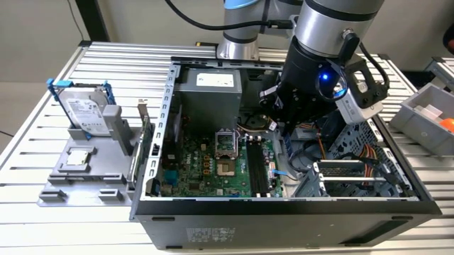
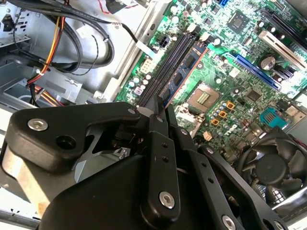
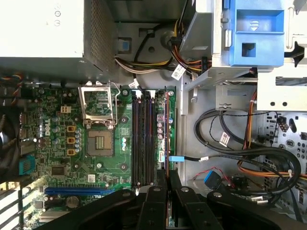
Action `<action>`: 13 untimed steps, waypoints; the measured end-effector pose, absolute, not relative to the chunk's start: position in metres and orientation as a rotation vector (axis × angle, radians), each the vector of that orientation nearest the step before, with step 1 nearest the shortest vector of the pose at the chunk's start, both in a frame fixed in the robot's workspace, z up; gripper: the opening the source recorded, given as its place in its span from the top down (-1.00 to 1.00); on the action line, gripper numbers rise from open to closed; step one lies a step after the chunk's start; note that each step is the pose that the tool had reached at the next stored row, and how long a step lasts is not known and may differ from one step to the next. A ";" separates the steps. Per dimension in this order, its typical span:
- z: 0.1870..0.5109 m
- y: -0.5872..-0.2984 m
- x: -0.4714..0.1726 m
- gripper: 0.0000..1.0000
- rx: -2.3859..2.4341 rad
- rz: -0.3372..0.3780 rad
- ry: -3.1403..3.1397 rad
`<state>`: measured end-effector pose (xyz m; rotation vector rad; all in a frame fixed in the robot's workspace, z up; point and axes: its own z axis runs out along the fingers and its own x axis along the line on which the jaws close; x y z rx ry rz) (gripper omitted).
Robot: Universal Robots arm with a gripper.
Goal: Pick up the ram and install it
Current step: 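Insert the ram into the slot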
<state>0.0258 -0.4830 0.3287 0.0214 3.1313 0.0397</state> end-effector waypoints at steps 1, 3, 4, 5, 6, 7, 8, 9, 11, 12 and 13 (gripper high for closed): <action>0.329 -0.483 0.026 1.00 0.021 0.040 3.131; 0.329 -0.483 0.026 1.00 0.021 0.040 3.131; 0.329 -0.483 0.026 1.00 0.021 0.039 3.131; 0.329 -0.483 0.026 1.00 0.021 0.040 3.131; 0.328 -0.483 0.026 1.00 0.021 0.040 3.131; 0.327 -0.483 0.026 1.00 0.021 0.040 3.131; 0.325 -0.483 0.026 1.00 0.021 0.040 3.131; 0.324 -0.483 0.026 1.00 0.021 0.040 3.131; 0.320 -0.483 0.026 1.00 0.021 0.039 3.131; 0.318 -0.483 0.026 1.00 0.021 0.039 3.131; 0.317 -0.483 0.026 1.00 0.021 0.040 3.131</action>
